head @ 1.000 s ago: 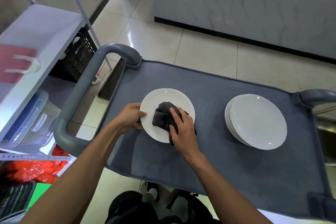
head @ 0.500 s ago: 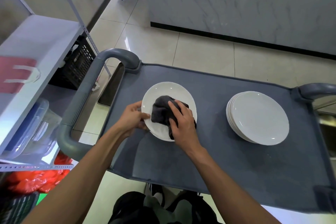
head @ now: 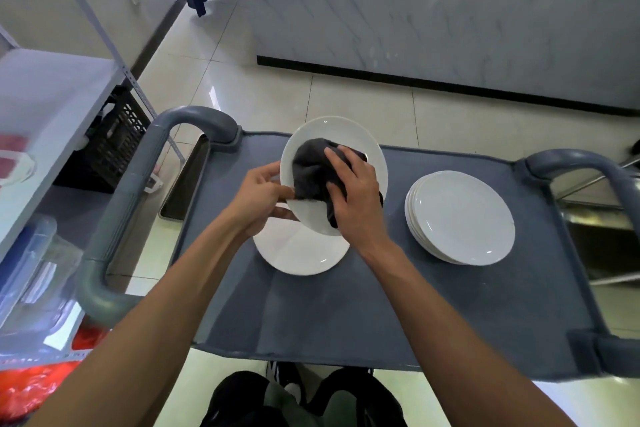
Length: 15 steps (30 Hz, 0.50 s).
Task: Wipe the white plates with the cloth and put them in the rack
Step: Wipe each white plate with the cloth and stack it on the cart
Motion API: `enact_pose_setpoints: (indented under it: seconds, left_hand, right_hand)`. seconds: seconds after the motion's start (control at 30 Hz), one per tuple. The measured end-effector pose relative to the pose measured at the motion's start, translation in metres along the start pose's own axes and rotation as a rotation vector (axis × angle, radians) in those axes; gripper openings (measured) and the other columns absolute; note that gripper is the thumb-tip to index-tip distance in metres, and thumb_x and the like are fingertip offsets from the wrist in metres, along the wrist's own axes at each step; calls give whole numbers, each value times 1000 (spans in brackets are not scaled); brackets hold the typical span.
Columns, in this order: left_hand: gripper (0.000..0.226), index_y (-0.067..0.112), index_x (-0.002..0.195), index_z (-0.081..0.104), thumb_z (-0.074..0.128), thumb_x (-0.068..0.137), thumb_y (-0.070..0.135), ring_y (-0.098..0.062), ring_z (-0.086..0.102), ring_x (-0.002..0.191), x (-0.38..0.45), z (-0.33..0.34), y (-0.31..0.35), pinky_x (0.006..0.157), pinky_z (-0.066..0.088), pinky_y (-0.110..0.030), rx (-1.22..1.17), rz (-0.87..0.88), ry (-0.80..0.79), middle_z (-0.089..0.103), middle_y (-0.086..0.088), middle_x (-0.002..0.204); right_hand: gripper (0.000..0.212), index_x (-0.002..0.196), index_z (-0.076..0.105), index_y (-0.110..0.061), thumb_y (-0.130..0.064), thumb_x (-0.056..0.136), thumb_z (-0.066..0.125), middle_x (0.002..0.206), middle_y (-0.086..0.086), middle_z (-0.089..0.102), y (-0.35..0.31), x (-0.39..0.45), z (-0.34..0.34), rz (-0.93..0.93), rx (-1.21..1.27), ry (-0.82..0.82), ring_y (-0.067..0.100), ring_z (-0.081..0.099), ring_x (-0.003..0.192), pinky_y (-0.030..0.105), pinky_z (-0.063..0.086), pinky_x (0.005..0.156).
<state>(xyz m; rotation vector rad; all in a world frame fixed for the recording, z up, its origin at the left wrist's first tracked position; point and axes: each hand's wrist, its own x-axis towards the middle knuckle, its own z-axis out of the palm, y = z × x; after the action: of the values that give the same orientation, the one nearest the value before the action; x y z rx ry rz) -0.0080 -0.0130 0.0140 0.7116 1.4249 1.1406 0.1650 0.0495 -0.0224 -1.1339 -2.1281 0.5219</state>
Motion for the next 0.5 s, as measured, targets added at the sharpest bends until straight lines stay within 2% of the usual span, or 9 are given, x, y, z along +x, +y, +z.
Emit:
enact_pose_setpoints:
  seconds: [0.2,0.5]
  left_hand:
    - [42,9,120,69,56,89,-16,-38,73,94,5,28,17,65,61,-44,9,20,-90,74,-17,107]
    - [43,10,116,71,55,87,-18,-43,70,95,11,86,38,69,62,-51,23,56,-146,74,-18,107]
  right_hand:
    - [54,146,54,-21,-11,93,58,147,8,51,8,18,-29,-31,-66,72,31,48,124,47,42,106]
    - [50,149,49,-26,-21,99,50,147,6,51,34,37,-87,-38,-204,137,29,47,126,51,45,97]
